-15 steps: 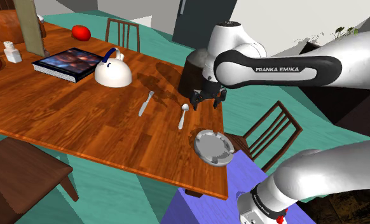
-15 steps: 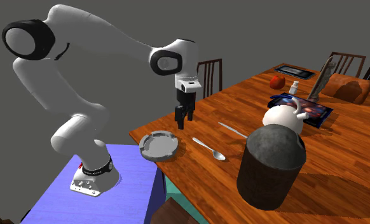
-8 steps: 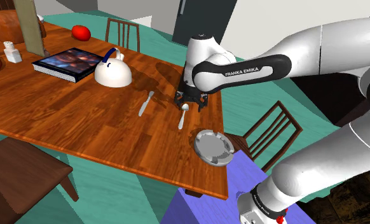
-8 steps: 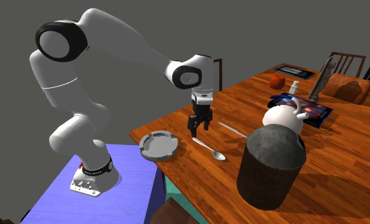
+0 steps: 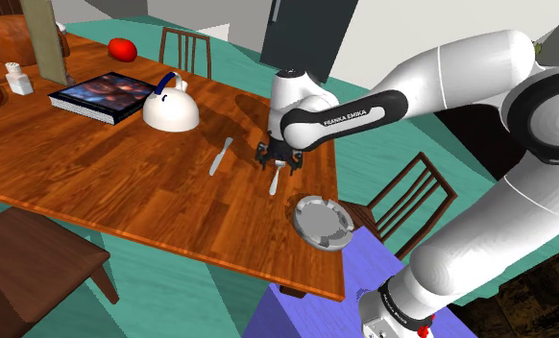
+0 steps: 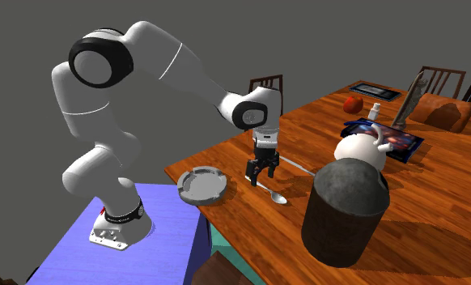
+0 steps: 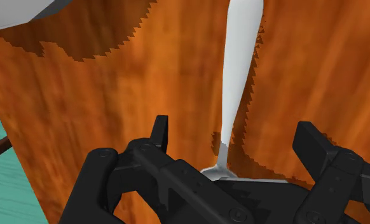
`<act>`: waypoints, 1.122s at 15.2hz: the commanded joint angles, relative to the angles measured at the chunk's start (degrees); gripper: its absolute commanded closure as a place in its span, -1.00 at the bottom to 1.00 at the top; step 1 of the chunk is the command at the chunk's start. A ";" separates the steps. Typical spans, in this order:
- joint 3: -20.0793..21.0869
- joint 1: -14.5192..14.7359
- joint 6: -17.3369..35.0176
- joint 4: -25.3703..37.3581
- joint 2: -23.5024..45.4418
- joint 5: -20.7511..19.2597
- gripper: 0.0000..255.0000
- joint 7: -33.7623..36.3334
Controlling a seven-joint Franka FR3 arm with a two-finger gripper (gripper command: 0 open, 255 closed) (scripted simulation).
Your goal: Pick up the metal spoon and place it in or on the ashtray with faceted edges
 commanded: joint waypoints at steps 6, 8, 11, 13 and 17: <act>-0.27 -0.16 2.02 -0.92 1.34 -1.29 -1.00 0.86; -0.27 -0.16 2.02 -0.92 1.34 -1.29 -1.00 0.86; -0.27 -0.16 2.01 -0.93 1.33 -1.28 1.00 0.85; -0.27 -0.16 2.01 -0.93 1.33 -1.28 1.00 0.85; -0.27 -0.14 1.98 -0.84 1.41 -1.32 1.00 0.89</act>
